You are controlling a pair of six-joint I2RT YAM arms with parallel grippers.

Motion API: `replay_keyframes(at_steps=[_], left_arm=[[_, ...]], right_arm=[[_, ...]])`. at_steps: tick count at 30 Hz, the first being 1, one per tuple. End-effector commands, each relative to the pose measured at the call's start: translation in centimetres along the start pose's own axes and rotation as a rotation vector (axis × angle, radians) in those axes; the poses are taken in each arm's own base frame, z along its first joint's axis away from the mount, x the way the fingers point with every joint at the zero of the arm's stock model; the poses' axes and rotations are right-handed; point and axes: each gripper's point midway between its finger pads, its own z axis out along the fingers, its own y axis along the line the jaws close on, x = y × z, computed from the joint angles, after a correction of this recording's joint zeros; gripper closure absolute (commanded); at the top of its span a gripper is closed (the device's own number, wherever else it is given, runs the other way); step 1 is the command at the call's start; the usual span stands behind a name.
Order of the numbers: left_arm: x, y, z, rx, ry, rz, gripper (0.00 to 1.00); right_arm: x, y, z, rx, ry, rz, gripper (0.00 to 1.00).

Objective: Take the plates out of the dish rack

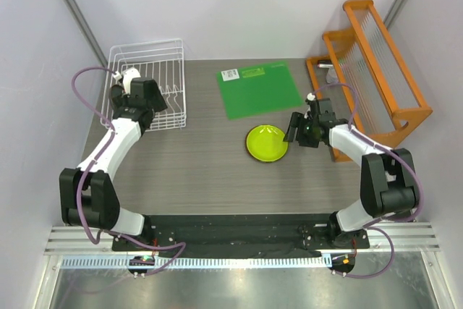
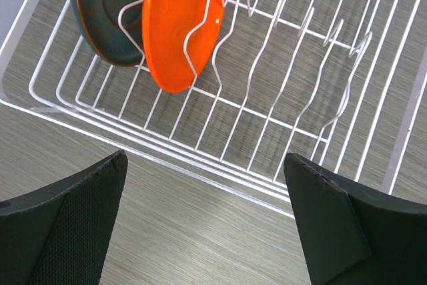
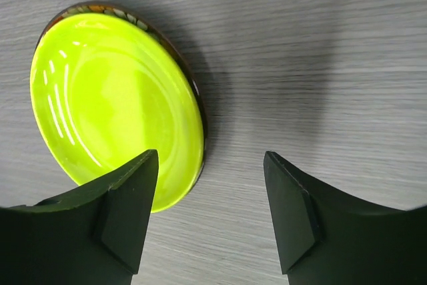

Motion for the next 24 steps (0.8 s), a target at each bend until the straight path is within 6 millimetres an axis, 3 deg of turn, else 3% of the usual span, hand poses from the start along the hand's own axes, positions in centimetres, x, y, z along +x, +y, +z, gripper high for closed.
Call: replay_keyframes(at_steps=[1, 8, 17, 18, 24], left_arm=[[-2.4, 0.2, 0.3, -0.01, -0.059, -0.041, 0.0], [-3.8, 2.4, 3.1, -0.102, -0.086, -0.045, 0.01], [-6.4, 1.6, 7.8, -0.106, -0.132, -0.053, 0.02], [-7.0, 2.9, 8.4, -0.134, -0.135, -0.069, 0.03], [-6.6, 2.9, 11.5, -0.128, -0.117, -0.053, 0.05]], right_arm=[[-3.1, -0.3, -2.7, 0.099, -0.132, -0.059, 0.3], [-3.8, -0.2, -3.5, 0.096, -0.185, -0.057, 0.3], [-3.4, -0.4, -1.8, 0.097, -0.138, -0.066, 0.3], [-3.2, -0.5, -1.5, 0.103, -0.125, -0.067, 0.3], [-3.0, -1.0, -0.7, 0.117, -0.105, -0.067, 0.31]])
